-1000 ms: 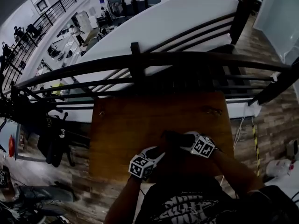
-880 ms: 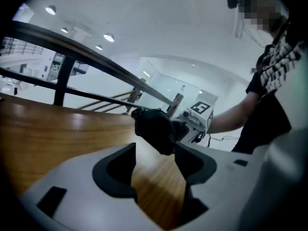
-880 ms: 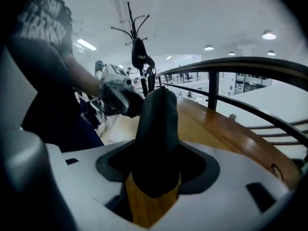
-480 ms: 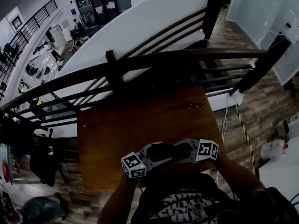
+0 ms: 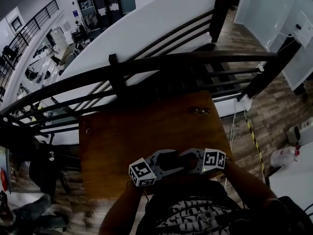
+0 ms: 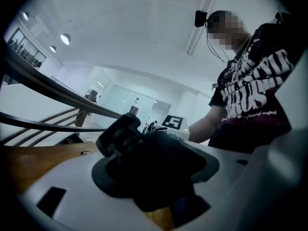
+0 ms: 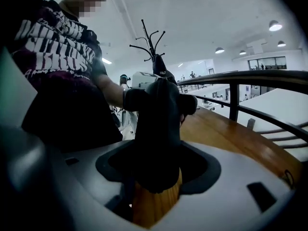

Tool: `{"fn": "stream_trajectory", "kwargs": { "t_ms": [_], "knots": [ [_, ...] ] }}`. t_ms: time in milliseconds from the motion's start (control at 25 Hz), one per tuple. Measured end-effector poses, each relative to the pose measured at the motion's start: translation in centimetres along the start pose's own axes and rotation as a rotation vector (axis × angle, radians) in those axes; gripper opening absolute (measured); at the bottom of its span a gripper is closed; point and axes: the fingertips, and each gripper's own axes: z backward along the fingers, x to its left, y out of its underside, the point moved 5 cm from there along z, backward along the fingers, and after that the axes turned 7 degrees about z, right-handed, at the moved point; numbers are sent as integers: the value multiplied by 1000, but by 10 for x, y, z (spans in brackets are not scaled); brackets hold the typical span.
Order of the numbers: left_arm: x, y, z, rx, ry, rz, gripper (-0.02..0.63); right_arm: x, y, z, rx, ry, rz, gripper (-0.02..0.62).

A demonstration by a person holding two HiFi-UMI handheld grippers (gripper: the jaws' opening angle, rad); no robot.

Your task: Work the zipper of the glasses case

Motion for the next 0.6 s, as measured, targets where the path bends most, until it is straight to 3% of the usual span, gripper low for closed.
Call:
{"fn": "stream_trajectory", "kwargs": {
  "t_ms": [240,440,520,600],
  "knots": [
    [-2,-10,-7,-6,-91,-36,288,-9,6,21,-49,31,-85,259],
    [17,-8,1,22,-304,-107,281,-29,39,42,93,101,-86,259],
    [18,-7,6,106,-415,-176,281,-31,34,56,66,133,-94,259],
    [17,-4,3,237,-506,-288,281,-29,5,64,-44,119,-107,258]
  ]
}}
